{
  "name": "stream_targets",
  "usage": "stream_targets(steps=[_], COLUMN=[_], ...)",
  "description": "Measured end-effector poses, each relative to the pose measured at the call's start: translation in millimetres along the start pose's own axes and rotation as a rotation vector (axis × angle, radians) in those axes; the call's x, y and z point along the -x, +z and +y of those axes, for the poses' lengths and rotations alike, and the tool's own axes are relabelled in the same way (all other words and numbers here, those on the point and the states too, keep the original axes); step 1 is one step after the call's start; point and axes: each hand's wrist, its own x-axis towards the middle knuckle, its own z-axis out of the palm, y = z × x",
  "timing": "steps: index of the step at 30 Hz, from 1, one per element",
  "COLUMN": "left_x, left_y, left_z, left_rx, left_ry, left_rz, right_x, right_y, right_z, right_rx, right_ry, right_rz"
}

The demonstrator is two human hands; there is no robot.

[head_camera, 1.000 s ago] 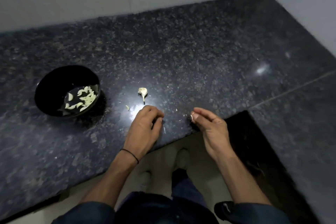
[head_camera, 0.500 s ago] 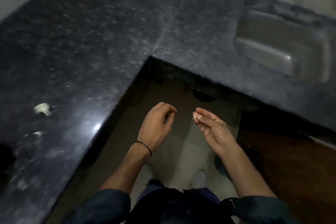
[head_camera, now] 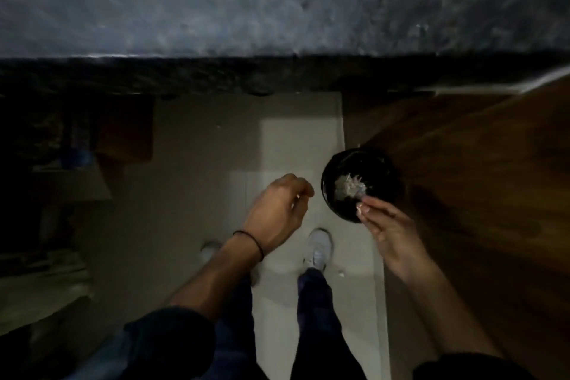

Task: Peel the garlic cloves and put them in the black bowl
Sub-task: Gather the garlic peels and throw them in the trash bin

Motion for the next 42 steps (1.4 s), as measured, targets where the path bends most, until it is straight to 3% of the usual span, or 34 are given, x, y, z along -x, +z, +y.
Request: stream_targets(steps=[10, 19, 25, 29, 35, 40, 42], left_x=[-99, -172, -181, -184, -186, -187, -187], left_y=[196, 296, 310, 311, 310, 307, 305], left_z=[-87, -167, -193, -198, -193, -192, -193], left_rx=[0.019, 0.120, 0.136, 0.123, 0.125, 0.144, 0.144], left_ry=[-0.153, -0.276, -0.279, -0.284, -0.257, -0.272, -0.273], left_rz=[-0.245, -0.214, -0.181, -0.191, -0.189, -0.200, -0.206], right_x=[-192, -333, -367, -364, -352, -353, -350], right_y=[-101, -116, -113, -107, -108, -113, -113], right_z=[88, 144, 167, 165, 154, 161, 160], right_rx=[0.096, 0.425, 0.965, 1.025, 1.062, 1.063, 1.113], right_ry=[-0.023, -0.104, -0.338, -0.444, -0.375, -0.259, -0.226], right_rz=[0.120, 0.208, 0.391, 0.424, 0.314, 0.437, 0.413])
